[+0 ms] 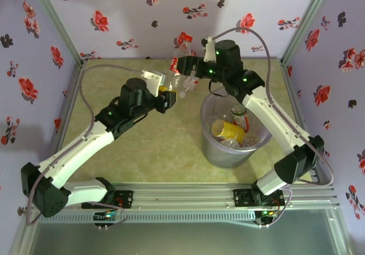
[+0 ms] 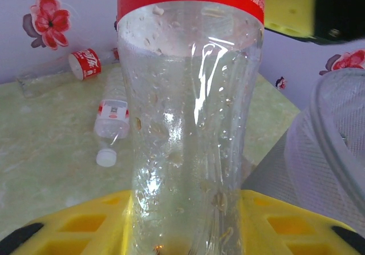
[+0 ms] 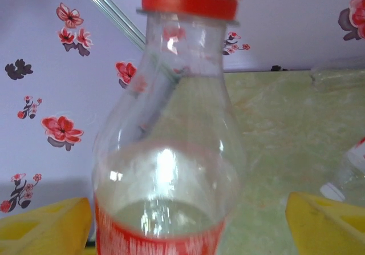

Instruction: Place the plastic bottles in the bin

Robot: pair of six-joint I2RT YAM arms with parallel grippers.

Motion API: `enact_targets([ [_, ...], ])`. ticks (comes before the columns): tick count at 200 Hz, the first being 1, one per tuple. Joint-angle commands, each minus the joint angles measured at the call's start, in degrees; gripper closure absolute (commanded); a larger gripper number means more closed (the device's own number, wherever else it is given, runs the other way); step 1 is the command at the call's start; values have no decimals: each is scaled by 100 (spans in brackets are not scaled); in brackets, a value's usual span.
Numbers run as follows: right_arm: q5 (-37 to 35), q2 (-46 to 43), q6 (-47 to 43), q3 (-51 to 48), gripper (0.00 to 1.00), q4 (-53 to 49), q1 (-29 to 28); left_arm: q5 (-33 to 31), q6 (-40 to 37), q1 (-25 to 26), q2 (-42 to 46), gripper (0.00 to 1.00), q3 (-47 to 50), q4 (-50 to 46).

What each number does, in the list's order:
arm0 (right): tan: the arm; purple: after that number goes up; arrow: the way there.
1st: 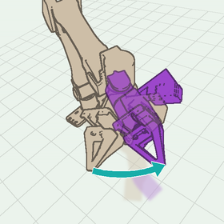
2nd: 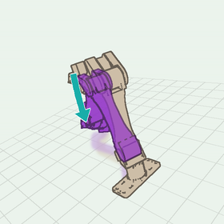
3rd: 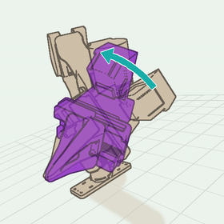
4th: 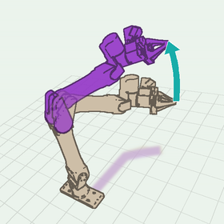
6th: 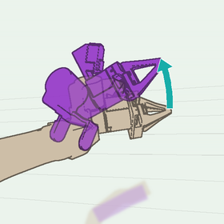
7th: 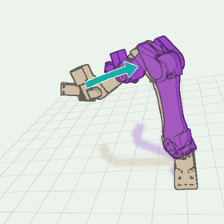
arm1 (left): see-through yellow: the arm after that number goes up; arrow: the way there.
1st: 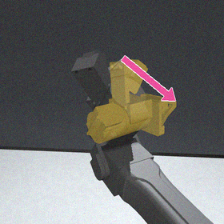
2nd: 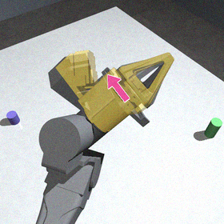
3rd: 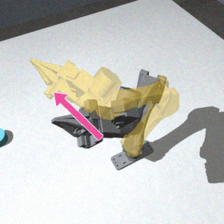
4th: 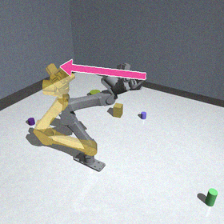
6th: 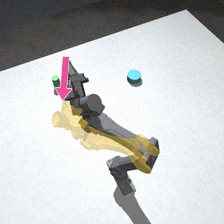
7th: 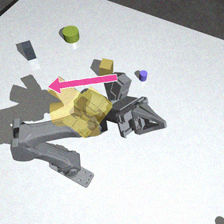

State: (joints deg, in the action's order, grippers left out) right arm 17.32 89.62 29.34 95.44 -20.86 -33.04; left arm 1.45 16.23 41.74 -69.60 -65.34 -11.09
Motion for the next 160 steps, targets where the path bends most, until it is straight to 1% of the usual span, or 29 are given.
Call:
enact_targets([
  [1, 296, 272, 229, 277, 11, 342, -63, -86, 39, 46, 75, 55, 22, 231],
  [22, 415, 389, 318, 335, 17, 397, -122, -143, 30, 52, 66, 55, 21, 246],
  [37, 378, 355, 288, 324, 25, 330, -142, -211, 21, 58, 63, 55, 13, 239],
  [51, 383, 322, 275, 292, 30, 303, -142, -217, 4, 53, 60, 55, 8, 248],
  [65, 418, 315, 254, 287, 39, 272, -142, -214, -1, 53, 39, 55, -4, 267],
  [80, 404, 277, 222, 283, 46, 239, -142, -217, -4, 54, 40, 53, -14, 270],
  [90, 378, 246, 208, 291, 48, 239, -142, -210, 12, 54, 54, 47, -5, 291],
  [98, 357, 216, 194, 312, 50, 238, -133, -210, 3, 59, 75, 38, 4, 290],
  [114, 280, 143, 99, 397, 52, 204, -120, -207, 1, 54, 159, 14, 43, 327],
  [127, 186, 59, -45, 511, 52, 67, -68, -209, 10, 60, 264, 2, 97, 359],
  [142, 16, -129, -220, 572, 52, -87, 75, -206, 34, 56, 406, 0, 186, 405],
  [160, 36, -495, -310, 487, 53, -218, 384, -204, 47, 46, 532, 0, 284, 415],
])
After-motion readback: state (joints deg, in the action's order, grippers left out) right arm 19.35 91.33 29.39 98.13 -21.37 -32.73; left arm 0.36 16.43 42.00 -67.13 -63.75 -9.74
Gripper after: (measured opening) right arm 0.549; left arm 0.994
